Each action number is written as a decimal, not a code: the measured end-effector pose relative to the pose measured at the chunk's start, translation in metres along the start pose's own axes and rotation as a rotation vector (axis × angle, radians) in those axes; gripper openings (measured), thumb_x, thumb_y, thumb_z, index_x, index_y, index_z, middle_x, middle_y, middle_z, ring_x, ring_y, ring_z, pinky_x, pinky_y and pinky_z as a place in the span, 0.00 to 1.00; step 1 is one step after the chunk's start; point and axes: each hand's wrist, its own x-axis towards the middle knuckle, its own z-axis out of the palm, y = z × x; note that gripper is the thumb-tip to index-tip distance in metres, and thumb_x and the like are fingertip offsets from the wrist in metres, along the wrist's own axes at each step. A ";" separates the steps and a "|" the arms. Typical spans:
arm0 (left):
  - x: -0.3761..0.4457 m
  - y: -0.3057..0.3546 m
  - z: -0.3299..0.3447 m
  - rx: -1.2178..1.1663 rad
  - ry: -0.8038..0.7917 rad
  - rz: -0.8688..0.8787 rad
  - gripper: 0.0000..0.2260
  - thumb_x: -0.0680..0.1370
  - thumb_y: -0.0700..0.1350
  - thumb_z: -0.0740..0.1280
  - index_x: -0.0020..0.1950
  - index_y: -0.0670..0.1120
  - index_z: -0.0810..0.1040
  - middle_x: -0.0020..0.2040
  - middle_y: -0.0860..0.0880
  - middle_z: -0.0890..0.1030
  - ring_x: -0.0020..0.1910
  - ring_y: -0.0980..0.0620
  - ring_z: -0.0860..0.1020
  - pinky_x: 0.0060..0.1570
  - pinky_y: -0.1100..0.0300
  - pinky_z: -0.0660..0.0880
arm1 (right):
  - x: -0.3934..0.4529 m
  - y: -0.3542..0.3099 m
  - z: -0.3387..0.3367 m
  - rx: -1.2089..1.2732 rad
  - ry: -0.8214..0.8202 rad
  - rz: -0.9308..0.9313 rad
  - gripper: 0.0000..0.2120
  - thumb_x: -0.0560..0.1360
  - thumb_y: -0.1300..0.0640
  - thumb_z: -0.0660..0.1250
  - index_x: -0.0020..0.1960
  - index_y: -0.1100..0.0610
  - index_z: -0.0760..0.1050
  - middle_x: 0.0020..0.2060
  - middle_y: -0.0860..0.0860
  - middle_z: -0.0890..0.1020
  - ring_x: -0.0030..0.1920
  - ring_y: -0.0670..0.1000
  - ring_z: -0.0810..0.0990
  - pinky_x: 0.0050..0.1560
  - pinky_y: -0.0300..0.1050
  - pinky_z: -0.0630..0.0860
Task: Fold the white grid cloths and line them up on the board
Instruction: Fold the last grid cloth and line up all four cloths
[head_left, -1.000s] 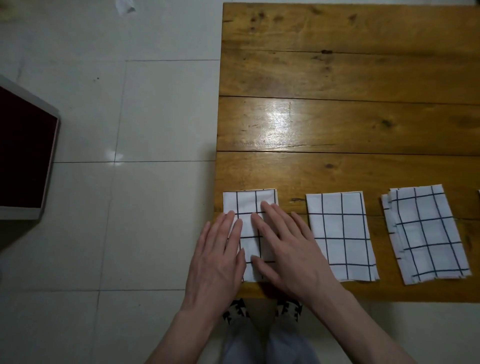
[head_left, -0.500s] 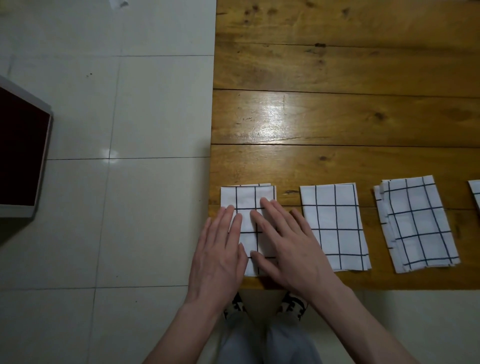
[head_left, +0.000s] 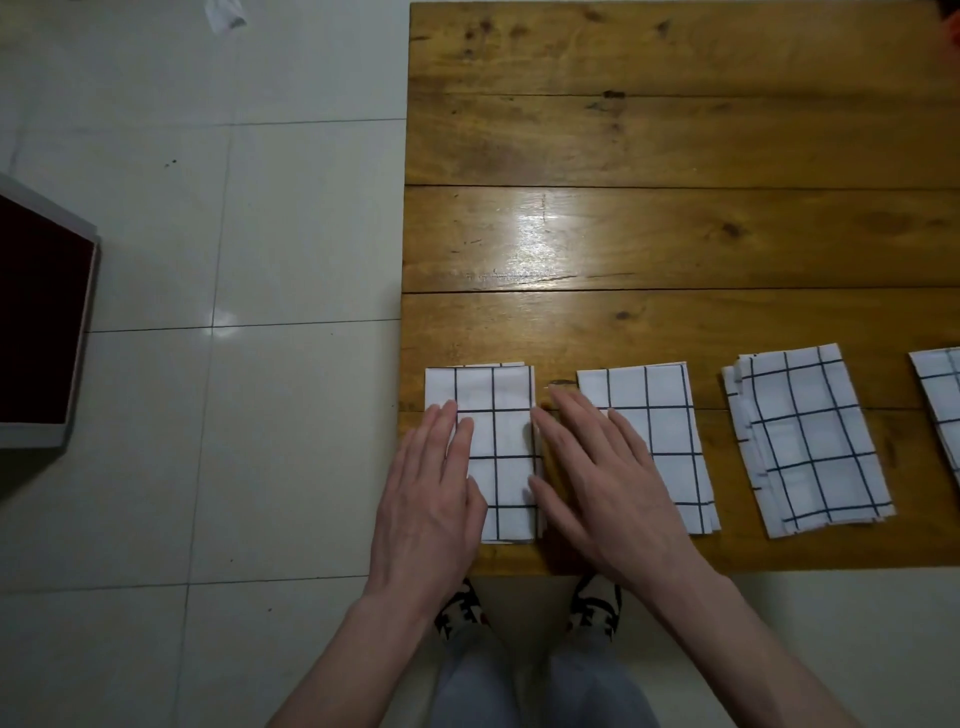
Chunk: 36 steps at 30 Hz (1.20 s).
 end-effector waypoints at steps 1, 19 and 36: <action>0.001 0.005 0.000 -0.005 0.004 0.000 0.27 0.79 0.40 0.68 0.78 0.40 0.69 0.79 0.41 0.67 0.80 0.43 0.64 0.76 0.44 0.67 | -0.006 0.007 -0.002 0.004 0.009 0.013 0.31 0.84 0.39 0.55 0.84 0.50 0.57 0.84 0.49 0.55 0.84 0.49 0.50 0.83 0.52 0.49; 0.001 0.137 0.052 0.096 -0.062 0.112 0.26 0.83 0.50 0.56 0.80 0.43 0.67 0.79 0.44 0.69 0.80 0.46 0.65 0.80 0.48 0.60 | -0.080 0.093 0.000 -0.002 0.166 0.135 0.28 0.80 0.51 0.67 0.78 0.58 0.69 0.75 0.57 0.73 0.72 0.56 0.75 0.71 0.49 0.69; 0.012 0.133 0.055 0.049 -0.041 0.068 0.28 0.81 0.48 0.61 0.80 0.42 0.65 0.80 0.41 0.67 0.81 0.43 0.63 0.77 0.43 0.65 | -0.065 0.084 0.000 -0.048 0.214 0.133 0.27 0.80 0.51 0.68 0.77 0.57 0.72 0.74 0.55 0.74 0.74 0.55 0.71 0.70 0.52 0.72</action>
